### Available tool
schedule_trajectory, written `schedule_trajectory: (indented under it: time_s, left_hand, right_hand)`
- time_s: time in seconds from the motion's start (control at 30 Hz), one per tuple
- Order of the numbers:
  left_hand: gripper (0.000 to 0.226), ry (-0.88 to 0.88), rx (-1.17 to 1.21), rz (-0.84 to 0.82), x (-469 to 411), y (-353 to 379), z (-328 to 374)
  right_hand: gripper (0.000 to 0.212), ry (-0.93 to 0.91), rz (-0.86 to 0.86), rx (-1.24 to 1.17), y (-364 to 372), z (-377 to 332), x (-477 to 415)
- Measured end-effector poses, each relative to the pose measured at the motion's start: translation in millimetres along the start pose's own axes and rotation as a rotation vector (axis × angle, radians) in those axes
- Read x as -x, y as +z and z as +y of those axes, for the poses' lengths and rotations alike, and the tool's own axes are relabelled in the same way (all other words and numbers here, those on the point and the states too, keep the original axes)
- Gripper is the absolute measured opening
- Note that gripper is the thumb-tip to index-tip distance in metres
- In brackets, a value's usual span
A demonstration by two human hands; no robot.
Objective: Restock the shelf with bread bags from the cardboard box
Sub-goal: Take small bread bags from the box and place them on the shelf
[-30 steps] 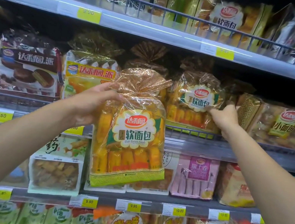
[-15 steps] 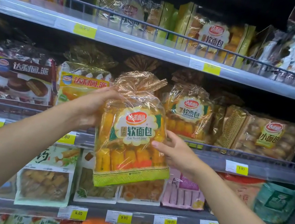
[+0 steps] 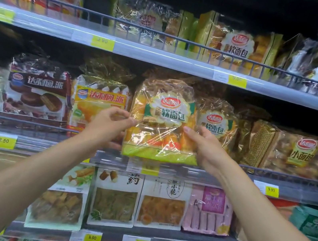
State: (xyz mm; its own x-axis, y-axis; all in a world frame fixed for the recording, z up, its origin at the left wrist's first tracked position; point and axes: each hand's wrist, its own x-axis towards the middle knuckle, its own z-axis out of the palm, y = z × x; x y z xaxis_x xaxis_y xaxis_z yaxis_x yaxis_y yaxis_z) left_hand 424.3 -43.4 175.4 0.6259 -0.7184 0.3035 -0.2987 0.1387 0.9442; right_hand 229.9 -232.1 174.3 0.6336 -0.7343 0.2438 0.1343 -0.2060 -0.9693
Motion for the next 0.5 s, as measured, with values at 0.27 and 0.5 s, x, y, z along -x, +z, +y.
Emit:
schedule_trajectory:
  time_s: [0.27,0.5]
  left_hand:
    - [0.038,0.072,-0.007,0.075,-43.7,15.6,5.3]
    - [0.052,0.091,-0.111,0.112,-65.3,28.3,-12.8]
  right_hand:
    - [0.073,-0.117,0.174,0.276,9.7,-15.1,-41.9]
    - [0.062,-0.148,0.443,0.591,28.6,7.1,-68.0]
